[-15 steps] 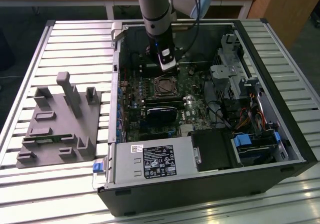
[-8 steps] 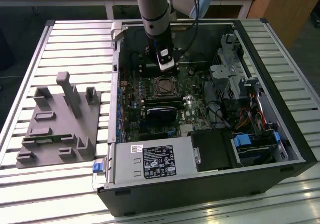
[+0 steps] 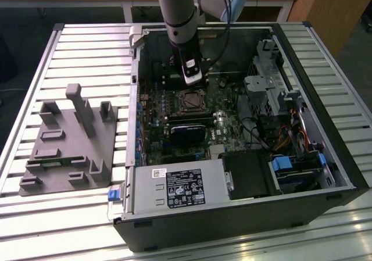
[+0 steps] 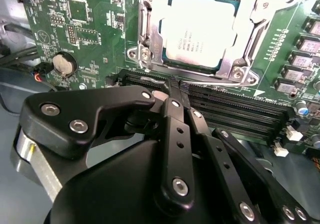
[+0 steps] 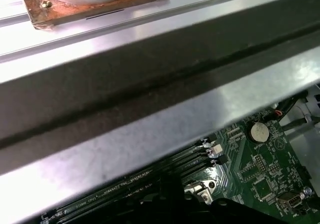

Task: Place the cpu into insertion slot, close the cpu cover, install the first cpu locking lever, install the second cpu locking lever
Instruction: 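Install the first cpu locking lever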

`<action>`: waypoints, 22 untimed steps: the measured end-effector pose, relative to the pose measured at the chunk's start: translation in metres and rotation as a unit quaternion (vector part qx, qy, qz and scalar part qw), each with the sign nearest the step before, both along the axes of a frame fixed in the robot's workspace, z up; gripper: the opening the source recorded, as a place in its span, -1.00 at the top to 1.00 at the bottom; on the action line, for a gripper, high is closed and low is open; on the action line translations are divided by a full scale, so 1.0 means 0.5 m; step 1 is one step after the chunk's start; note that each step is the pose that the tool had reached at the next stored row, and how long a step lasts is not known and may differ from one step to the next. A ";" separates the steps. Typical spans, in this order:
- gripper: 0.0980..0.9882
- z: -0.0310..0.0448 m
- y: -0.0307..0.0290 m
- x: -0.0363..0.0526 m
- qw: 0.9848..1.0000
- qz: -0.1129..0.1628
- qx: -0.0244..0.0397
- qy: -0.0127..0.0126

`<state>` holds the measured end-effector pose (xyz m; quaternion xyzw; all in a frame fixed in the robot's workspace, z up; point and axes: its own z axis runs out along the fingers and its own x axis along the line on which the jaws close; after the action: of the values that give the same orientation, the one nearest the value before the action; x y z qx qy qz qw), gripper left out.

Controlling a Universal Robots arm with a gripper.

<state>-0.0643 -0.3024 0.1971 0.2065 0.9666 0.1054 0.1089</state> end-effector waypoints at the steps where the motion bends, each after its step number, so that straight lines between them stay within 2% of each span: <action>1: 0.98 -0.001 0.000 0.000 1.000 -0.002 0.000 0.000; 10: 0.98 -0.014 0.000 0.000 1.000 -0.014 -0.004 -0.002; 14: 0.98 -0.016 0.000 0.000 1.000 -0.017 -0.005 -0.002; 17: 0.98 -0.017 0.000 0.000 1.000 -0.017 -0.002 -0.002; 20: 0.98 -0.016 0.000 0.000 1.000 -0.017 0.004 -0.002; 22: 0.98 -0.012 0.001 0.000 1.000 -0.017 0.005 -0.002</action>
<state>-0.0641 -0.3021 0.1914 0.2230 0.9622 0.1090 0.1118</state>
